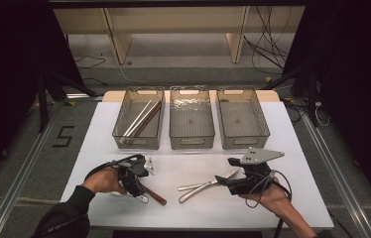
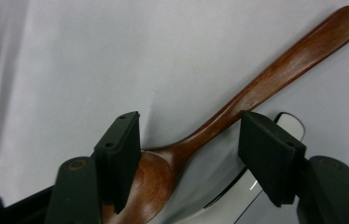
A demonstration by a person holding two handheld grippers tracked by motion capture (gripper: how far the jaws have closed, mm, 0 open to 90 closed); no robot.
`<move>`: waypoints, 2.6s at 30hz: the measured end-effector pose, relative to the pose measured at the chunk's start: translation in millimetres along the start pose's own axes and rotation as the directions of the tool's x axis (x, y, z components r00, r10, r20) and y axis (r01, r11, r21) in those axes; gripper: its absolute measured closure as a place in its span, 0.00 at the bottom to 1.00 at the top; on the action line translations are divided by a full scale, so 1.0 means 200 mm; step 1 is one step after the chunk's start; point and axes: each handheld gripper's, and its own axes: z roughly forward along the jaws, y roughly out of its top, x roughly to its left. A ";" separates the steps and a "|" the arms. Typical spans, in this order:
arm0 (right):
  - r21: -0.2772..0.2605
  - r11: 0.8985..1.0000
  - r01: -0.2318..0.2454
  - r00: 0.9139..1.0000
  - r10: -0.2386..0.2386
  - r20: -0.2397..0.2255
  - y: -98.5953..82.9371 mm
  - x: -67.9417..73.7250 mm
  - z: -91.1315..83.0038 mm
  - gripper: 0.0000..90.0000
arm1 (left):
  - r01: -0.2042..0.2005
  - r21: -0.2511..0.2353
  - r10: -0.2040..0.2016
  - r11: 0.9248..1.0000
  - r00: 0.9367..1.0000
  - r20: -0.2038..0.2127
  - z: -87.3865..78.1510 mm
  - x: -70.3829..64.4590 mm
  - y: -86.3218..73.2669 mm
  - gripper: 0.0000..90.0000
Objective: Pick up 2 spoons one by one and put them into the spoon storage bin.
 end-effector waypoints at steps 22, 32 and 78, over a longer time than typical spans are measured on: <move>0.004 1.000 0.003 1.000 -0.003 0.000 0.00 0.00 0.00 0.31 | -0.098 0.059 0.097 0.993 0.995 0.014 0.03 0.00 0.04 0.53; 0.007 1.000 0.006 1.000 -0.006 -0.002 0.00 0.00 0.01 0.32 | -0.097 0.043 0.096 0.994 0.995 0.030 0.04 0.01 0.05 0.71; 0.007 1.000 -0.003 1.000 0.003 0.004 0.00 -0.01 0.01 0.32 | 0.155 -0.207 -0.166 0.966 0.986 -0.037 -0.13 0.12 0.06 0.90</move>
